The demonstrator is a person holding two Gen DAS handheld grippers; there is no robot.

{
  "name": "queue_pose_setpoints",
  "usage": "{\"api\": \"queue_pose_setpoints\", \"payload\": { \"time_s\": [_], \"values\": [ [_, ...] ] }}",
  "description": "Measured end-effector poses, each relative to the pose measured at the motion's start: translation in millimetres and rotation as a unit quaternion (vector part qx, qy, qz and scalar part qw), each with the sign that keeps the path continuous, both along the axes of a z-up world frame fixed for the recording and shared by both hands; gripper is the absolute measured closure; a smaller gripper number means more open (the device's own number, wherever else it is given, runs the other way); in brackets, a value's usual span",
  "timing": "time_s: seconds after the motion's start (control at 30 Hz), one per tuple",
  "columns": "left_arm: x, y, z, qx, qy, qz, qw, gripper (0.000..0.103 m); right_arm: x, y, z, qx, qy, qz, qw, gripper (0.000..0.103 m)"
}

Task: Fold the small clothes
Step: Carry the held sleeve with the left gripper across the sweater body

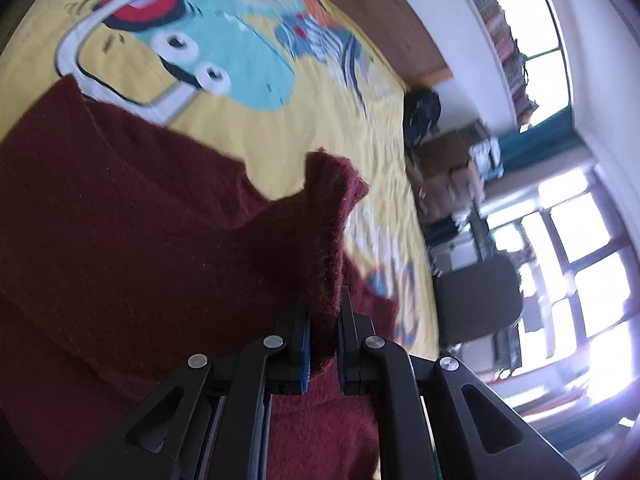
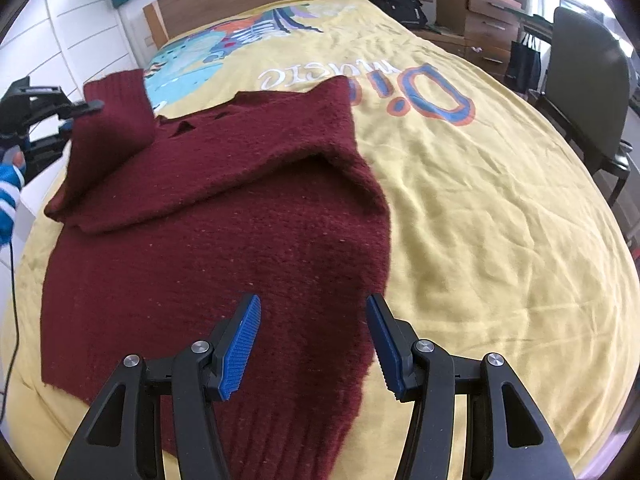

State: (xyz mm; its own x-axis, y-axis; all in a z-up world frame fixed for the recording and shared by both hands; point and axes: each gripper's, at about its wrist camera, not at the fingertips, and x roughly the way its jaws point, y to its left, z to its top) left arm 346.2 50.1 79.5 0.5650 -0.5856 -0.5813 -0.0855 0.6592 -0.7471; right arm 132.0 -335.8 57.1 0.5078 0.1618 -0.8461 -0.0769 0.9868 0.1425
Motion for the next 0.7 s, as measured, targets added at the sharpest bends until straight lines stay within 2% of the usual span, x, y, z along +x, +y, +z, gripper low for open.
{"api": "queue_pose_setpoints", "payload": {
  "time_s": [0.13,0.47,0.6,0.7],
  "values": [
    [-10.6,-35.6,-13.6,0.033,0.014,-0.031,0.9989,0.096,-1.0,-6.9,-5.2,0.005,0.004,-0.008,1.000,0.046],
    [-27.4,-101.0,-25.5,0.049,0.028,-0.086,0.9947,0.096,-2.6,-15.0,-14.4,0.008,0.012,-0.013,1.000,0.046],
    [-31.1,-122.4,-35.0,0.086,0.036,-0.105,0.9901,0.096,-5.6,-22.1,-15.6,0.010,0.014,-0.023,1.000,0.046],
    [-37.1,-135.0,-40.4,0.101,0.039,-0.116,0.9874,0.096,-8.0,-24.9,-17.1,0.015,0.018,-0.027,0.999,0.046]
  ]
}}
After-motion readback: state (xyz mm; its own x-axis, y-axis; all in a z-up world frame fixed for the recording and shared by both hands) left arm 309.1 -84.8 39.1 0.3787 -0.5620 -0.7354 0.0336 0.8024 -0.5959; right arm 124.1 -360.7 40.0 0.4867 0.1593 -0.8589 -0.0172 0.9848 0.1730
